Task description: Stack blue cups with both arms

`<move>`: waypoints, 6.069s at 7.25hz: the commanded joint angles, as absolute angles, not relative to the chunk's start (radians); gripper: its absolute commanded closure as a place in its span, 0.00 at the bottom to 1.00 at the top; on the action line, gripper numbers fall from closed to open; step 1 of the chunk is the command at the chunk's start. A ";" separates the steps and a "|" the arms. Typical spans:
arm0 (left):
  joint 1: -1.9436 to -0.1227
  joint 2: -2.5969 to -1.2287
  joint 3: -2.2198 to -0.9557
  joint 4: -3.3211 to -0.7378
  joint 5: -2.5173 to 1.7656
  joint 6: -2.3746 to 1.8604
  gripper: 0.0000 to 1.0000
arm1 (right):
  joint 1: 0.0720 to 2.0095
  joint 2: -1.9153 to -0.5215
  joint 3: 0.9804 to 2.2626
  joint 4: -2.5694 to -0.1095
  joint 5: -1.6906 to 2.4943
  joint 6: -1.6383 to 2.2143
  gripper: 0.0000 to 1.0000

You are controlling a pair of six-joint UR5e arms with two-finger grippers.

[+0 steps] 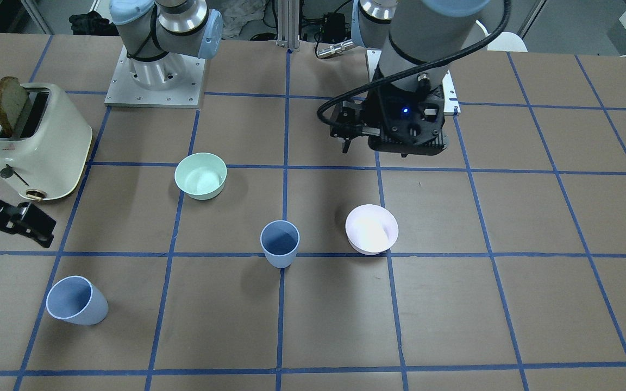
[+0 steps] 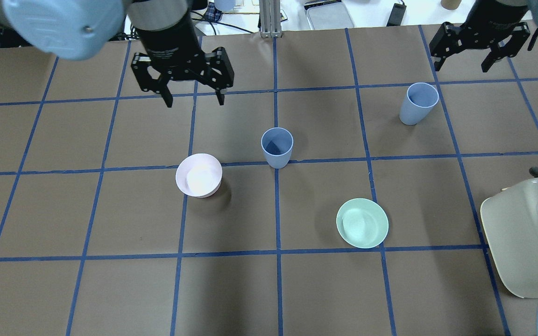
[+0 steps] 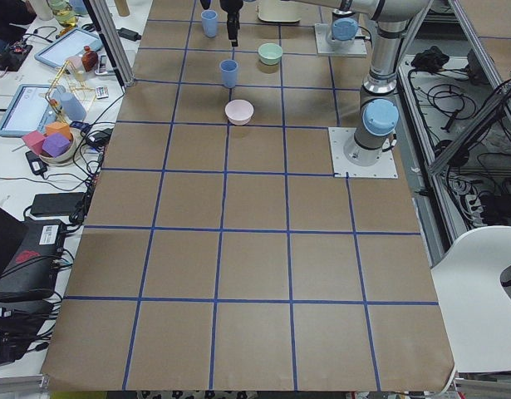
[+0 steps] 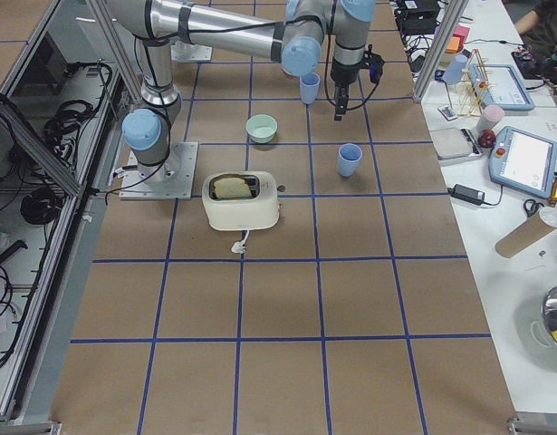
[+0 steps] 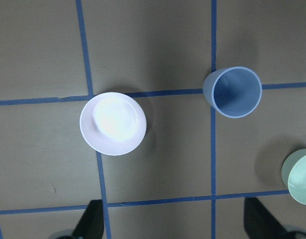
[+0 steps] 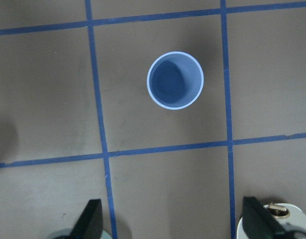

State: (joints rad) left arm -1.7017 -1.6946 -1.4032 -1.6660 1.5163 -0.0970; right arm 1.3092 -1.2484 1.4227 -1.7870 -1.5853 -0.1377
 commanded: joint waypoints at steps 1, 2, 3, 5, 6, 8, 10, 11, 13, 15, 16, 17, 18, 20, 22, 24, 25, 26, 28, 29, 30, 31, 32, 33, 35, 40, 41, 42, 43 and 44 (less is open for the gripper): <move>-1.646 -1.602 -1.520 -1.564 1.531 -0.038 0.00 | 1.279 -1.140 1.419 -1.914 -1.571 -0.147 0.00; -1.640 -1.586 -1.529 -1.559 1.535 -0.038 0.00 | 1.279 -1.131 1.416 -1.917 -1.546 -0.143 0.00; -1.637 -1.576 -1.529 -1.562 1.552 -0.038 0.00 | 1.279 -1.126 1.422 -1.919 -1.508 -0.138 0.00; -1.628 -1.556 -1.534 -1.572 1.562 -0.040 0.00 | 1.279 -1.118 1.422 -1.916 -1.514 -0.147 0.00; -1.623 -1.555 -1.546 -1.563 1.560 -0.038 0.00 | 1.279 -1.117 1.422 -1.920 -1.514 -0.143 0.00; -1.621 -1.554 -1.552 -1.559 1.559 -0.038 0.00 | 1.279 -1.115 1.422 -1.917 -1.509 -0.140 0.00; -1.621 -1.554 -1.552 -1.559 1.559 -0.040 0.00 | 1.279 -1.117 1.430 -1.917 -1.511 -0.137 0.00; -1.620 -1.554 -1.552 -1.559 1.557 -0.040 0.00 | 1.278 -1.117 1.428 -1.917 -1.511 -0.137 0.00; -1.620 -1.554 -1.552 -1.560 1.557 -0.038 0.00 | 1.276 -1.117 1.433 -1.917 -1.513 -0.150 0.00; -1.615 -1.554 -1.548 -1.559 1.555 -0.037 0.00 | 1.276 -1.114 1.434 -1.919 -1.509 -0.150 0.00; -1.615 -1.555 -1.549 -1.559 1.552 -0.037 0.00 | 1.276 -1.111 1.437 -1.917 -1.506 -0.150 0.00; -1.617 -1.557 -1.549 -1.559 1.552 -0.038 0.00 | 1.276 -1.095 1.446 -1.922 -1.506 -0.150 0.00; -1.614 -1.557 -1.551 -1.559 1.554 -0.037 0.00 | 1.276 -1.089 1.472 -1.972 -1.508 -0.150 0.00; -1.615 -1.557 -1.552 -1.559 1.554 -0.038 0.00 | 1.276 -1.080 1.514 -2.052 -1.511 -0.150 0.01; -1.615 -1.557 -1.552 -1.559 1.557 -0.038 0.00 | 1.276 -1.037 1.531 -2.077 -1.511 -0.147 0.30; -1.614 -1.557 -1.549 -1.559 1.555 -0.038 0.00 | 1.276 -1.045 1.568 -2.085 -1.513 -0.149 0.92; -1.615 -1.557 -1.549 -1.559 1.555 -0.038 0.00 | 1.282 -1.046 1.569 -2.114 -1.509 -0.147 1.00; -1.614 -1.557 -1.549 -1.559 1.555 -0.038 0.00 | 1.284 -1.054 1.569 -2.146 -1.511 -0.152 1.00; -1.614 -1.557 -1.548 -1.560 1.557 -0.038 0.00 | 1.285 -1.104 1.569 -2.132 -1.517 -0.155 1.00; -1.614 -1.557 -1.548 -1.560 1.557 -0.038 0.00 | 1.301 -1.138 1.571 -2.106 -1.508 -0.153 1.00; -1.614 -1.557 -1.549 -1.559 1.557 -0.038 0.00 | 1.359 -1.182 1.569 -2.094 -1.509 -0.143 1.00; -1.614 -1.557 -1.548 -1.560 1.557 -0.038 0.00 | 1.446 -1.209 1.569 -2.094 -1.523 -0.131 1.00; -1.614 -1.557 -1.548 -1.559 1.557 -0.038 0.00 | 1.521 -1.242 1.566 -2.059 -1.528 -0.073 1.00; -1.614 -1.557 -1.548 -1.559 1.557 -0.038 0.00 | 1.585 -1.279 1.568 -2.043 -1.526 0.014 1.00; -1.614 -1.557 -1.548 -1.560 1.557 -0.038 0.00 | 1.749 -1.286 1.528 -2.011 -1.529 0.200 1.00; -1.614 -1.557 -1.548 -1.560 1.557 -0.038 0.00 | 1.844 -1.255 1.520 -1.954 -1.509 0.310 1.00; -1.614 -1.555 -1.548 -1.560 1.559 -0.038 0.00 | 1.856 -1.246 1.522 -1.957 -1.509 0.316 1.00; -1.614 -1.555 -1.548 -1.560 1.559 -0.038 0.00 | 1.864 -1.232 1.525 -1.954 -1.514 0.319 1.00; -1.614 -1.555 -1.549 -1.560 1.559 -0.038 0.00 | 1.864 -1.230 1.528 -1.954 -1.509 0.319 1.00; -1.614 -1.555 -1.549 -1.560 1.559 -0.038 0.00 | 1.864 -1.227 1.543 -1.957 -1.509 0.319 1.00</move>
State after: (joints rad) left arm -1.6138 -1.5556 -1.5488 -1.5601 1.5584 -0.0383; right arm 1.8620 -1.2327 1.5295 -1.9553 -1.5105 0.3183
